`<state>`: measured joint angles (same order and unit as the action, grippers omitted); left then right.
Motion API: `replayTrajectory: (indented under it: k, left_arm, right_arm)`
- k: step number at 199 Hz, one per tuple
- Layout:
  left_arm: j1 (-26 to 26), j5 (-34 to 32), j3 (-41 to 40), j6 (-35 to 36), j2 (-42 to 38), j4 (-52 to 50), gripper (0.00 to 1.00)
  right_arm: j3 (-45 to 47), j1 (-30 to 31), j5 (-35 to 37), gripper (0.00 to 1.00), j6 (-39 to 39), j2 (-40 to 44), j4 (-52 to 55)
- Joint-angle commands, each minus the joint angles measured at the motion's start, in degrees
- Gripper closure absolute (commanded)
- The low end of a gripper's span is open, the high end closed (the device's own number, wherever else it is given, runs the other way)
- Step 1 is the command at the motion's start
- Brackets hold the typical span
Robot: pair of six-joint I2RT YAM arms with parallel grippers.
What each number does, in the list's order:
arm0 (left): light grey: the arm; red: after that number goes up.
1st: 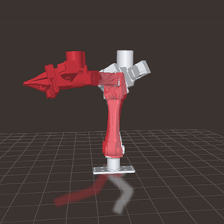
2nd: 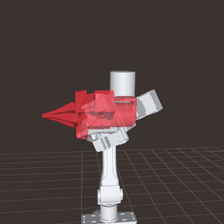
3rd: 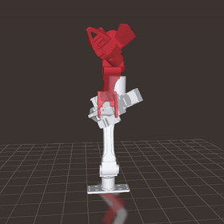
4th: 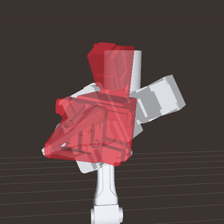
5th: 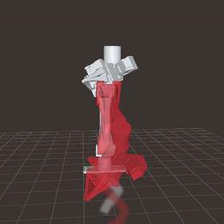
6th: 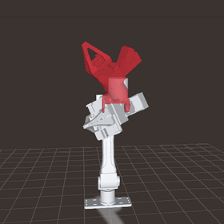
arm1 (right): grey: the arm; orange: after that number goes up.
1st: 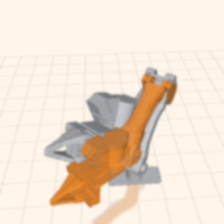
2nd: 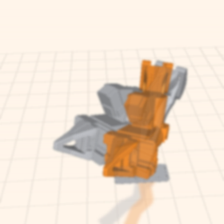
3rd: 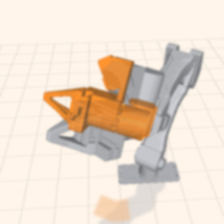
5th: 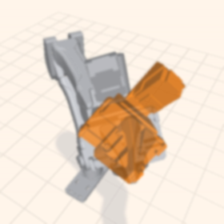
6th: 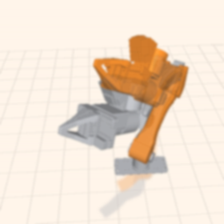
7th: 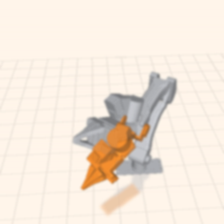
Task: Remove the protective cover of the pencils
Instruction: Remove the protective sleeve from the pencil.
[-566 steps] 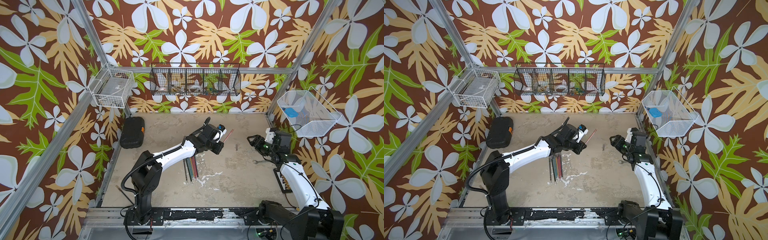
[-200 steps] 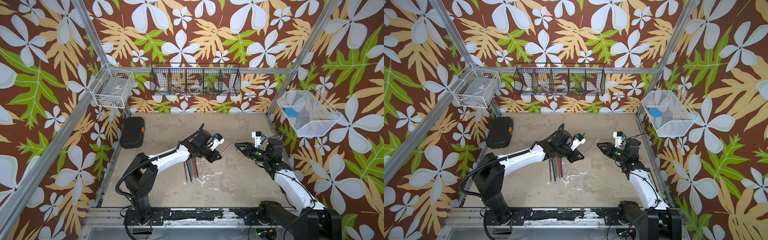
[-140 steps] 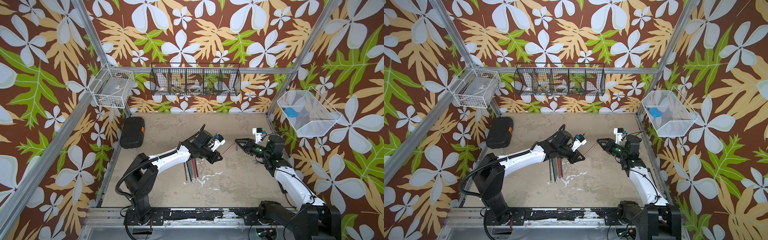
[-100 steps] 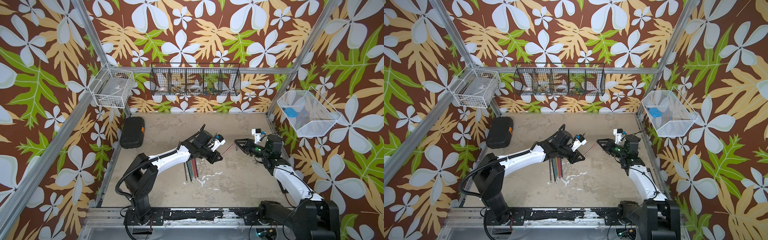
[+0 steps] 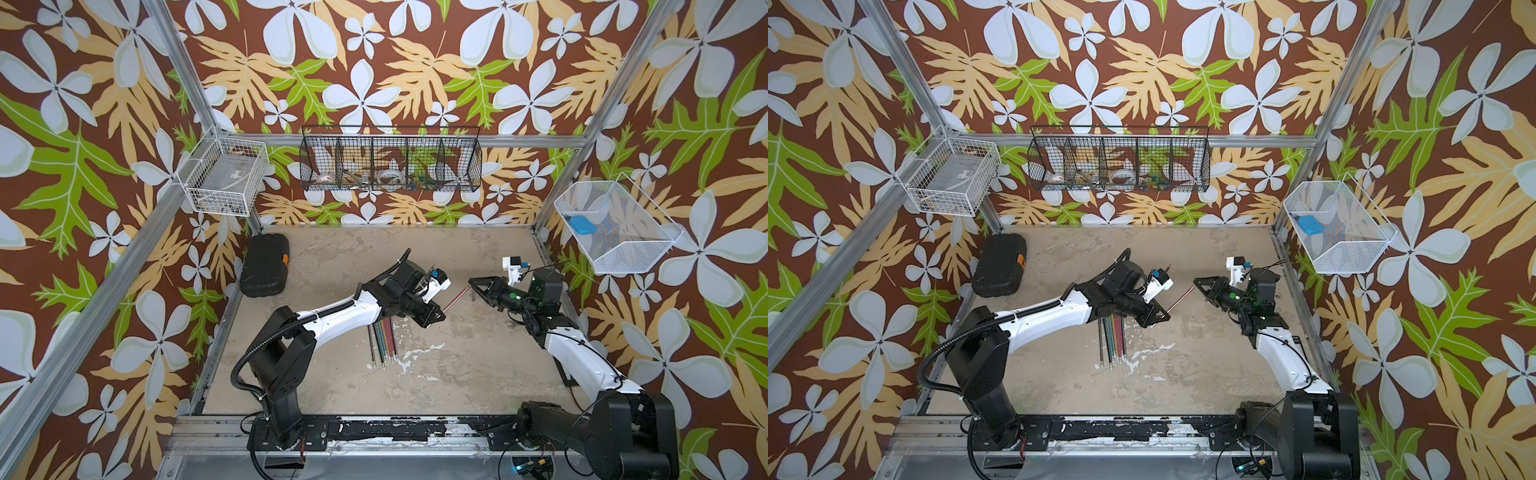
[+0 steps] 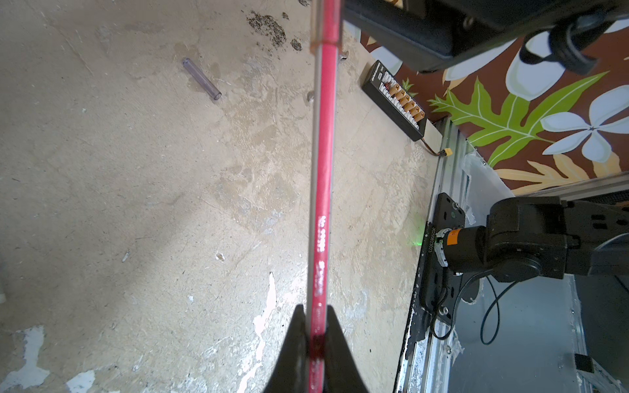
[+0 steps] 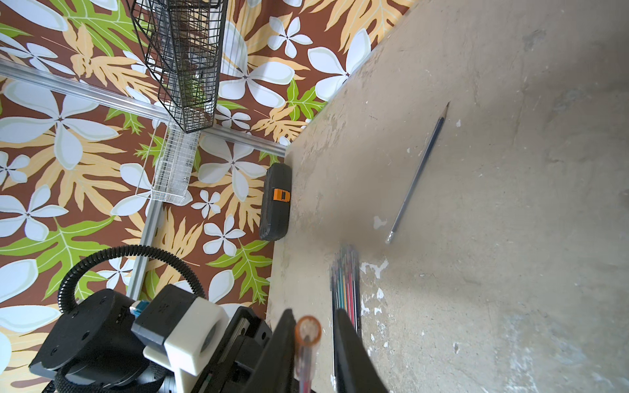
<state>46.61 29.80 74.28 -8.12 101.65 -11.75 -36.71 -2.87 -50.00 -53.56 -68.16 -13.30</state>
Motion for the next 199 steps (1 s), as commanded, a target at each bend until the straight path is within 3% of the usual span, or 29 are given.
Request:
replayTrajectory:
  k: [1,78,102,132,199]
  left_arm:
    - [0.0,0.5,0.3,-0.1,0.0,0.4,1.00]
    - [0.1,0.6,0.4,-0.1,0.3,0.3,1.00]
    - [0.1,0.5,0.4,-0.1,0.4,0.3,1.00]
    - [0.2,0.4,0.5,-0.1,0.5,0.2,1.00]
    - [0.2,-1.1,0.4,-0.5,0.2,0.0,1.00]
  right_arm:
    - [0.2,0.1,-0.8,0.76,-0.4,-0.2,-2.3]
    - [-0.2,0.8,-1.1,0.78,-1.6,-1.2,-3.5]
    - [-0.2,1.5,-1.1,0.84,-2.0,-1.4,-4.1]
    - [-0.9,1.5,-0.5,1.00,-1.3,-1.6,-2.7]
    - [-4.1,1.2,3.4,1.00,-0.1,-3.7,-0.2]
